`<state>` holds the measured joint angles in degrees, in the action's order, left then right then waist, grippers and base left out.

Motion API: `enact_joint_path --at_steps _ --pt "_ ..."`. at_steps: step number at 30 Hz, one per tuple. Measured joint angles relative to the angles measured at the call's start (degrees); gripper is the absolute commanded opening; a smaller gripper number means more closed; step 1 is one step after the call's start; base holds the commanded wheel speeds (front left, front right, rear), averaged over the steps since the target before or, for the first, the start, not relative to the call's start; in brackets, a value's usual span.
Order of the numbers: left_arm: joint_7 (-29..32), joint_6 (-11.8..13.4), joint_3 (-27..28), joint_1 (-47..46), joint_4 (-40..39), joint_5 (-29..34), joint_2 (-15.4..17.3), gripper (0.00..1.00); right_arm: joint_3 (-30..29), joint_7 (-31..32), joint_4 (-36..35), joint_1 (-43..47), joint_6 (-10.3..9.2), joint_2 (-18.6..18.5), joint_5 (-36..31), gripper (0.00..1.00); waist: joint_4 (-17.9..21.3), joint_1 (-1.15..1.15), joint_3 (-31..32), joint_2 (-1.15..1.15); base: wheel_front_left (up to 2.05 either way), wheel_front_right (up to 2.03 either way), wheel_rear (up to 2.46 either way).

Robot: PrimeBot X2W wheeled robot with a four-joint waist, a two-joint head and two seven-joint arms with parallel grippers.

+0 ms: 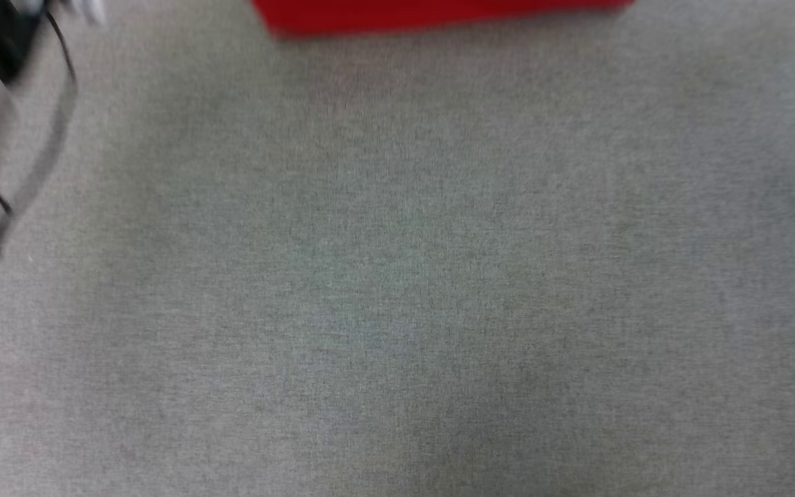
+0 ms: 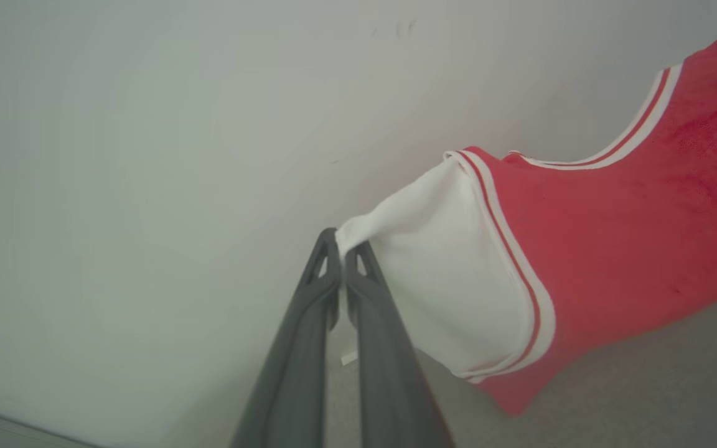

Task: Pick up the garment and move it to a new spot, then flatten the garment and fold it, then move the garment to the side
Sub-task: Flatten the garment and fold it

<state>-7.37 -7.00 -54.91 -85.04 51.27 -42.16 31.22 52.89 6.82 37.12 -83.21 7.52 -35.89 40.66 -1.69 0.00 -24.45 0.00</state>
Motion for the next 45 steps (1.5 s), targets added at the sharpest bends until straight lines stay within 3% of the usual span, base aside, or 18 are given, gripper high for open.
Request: enact_joint_path --at_steps 5,11,22,40,45 --pt "-3.5 0.8 0.4 12.8 -1.7 -3.7 -0.1 0.0 2.6 -2.8 -2.9 10.3 0.0 -1.9 3.3 0.0 0.2 0.0 2.8 0.0 0.0 0.0 0.0" --pt "-5.1 4.5 -0.5 28.6 -7.3 -6.2 0.8 0.0 4.7 -5.4 -6.7 23.1 0.0 -4.2 5.6 0.0 0.2 0.0 6.4 0.0 0.0 0.0 0.0" --pt "-4.2 11.2 -2.5 50.5 -21.3 -10.5 8.2 0.0 4.4 -5.8 -11.9 43.6 0.0 -8.5 6.6 0.0 0.7 -0.01 13.5 0.0 0.0 0.0 0.0" --pt "-1.2 19.3 -5.6 73.6 -37.9 -17.9 18.5 0.0 -7.9 -0.1 -23.8 74.4 0.01 -14.8 6.5 0.0 0.6 -0.02 24.4 0.0 0.0 0.0 0.0" --pt "-0.4 21.1 -7.0 77.5 -41.4 -18.6 19.4 0.0 -12.2 3.9 -27.6 81.6 0.01 -15.9 4.9 0.0 0.2 -0.02 26.0 0.0 0.0 0.0 0.0"
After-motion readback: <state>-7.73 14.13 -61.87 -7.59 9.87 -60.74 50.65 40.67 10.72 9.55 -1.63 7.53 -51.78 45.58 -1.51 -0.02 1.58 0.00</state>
